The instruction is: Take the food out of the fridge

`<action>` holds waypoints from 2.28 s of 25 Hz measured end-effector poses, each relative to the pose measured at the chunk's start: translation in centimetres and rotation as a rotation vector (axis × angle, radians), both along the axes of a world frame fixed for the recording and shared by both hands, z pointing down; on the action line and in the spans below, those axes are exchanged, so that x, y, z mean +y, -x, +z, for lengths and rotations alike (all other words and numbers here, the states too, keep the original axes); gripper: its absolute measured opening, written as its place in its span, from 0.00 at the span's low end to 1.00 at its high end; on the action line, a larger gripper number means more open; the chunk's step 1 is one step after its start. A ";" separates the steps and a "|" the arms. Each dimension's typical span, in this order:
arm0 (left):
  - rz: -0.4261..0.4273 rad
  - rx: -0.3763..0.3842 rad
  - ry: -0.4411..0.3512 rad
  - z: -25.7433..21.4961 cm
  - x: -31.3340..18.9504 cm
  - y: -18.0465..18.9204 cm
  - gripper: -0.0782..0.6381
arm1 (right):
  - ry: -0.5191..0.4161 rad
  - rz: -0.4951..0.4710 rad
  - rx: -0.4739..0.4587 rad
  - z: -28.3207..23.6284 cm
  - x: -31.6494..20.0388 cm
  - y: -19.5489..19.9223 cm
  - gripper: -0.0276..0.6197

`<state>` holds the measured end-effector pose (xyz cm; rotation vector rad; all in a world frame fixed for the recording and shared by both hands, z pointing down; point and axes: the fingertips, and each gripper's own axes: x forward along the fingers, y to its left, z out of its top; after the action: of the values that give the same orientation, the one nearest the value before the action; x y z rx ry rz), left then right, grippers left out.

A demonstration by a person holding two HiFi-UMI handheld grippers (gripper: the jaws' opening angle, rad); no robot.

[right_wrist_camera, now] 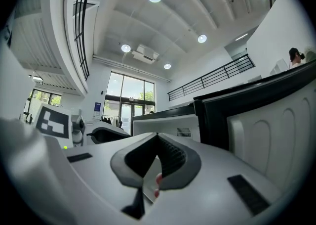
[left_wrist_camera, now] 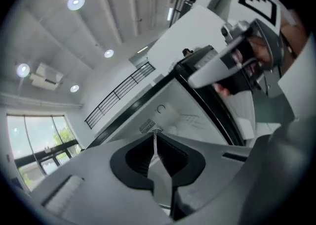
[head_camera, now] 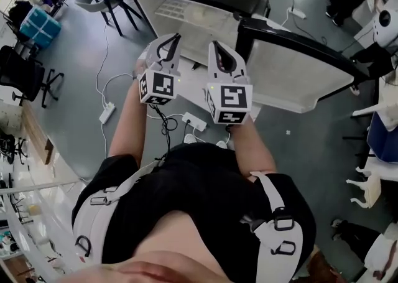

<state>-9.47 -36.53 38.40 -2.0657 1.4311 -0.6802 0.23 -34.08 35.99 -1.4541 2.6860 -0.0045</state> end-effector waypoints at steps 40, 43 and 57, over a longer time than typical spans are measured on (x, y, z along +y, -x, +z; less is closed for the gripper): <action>0.026 -0.871 0.093 10.5 -10.9 -0.2 0.14 | 0.106 0.069 0.079 4.6 -0.3 -1.9 0.05; 0.003 -0.857 0.103 10.6 -10.1 0.4 0.14 | 0.095 0.051 0.081 4.3 -0.4 -1.0 0.05; -0.211 -0.822 0.013 5.8 -3.9 6.3 0.14 | 0.084 -0.035 0.073 5.0 -1.1 3.2 0.05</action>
<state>-15.74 -40.39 44.22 -1.3621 1.1357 -1.4142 -2.97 -35.19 41.02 -1.4565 2.8016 -0.0687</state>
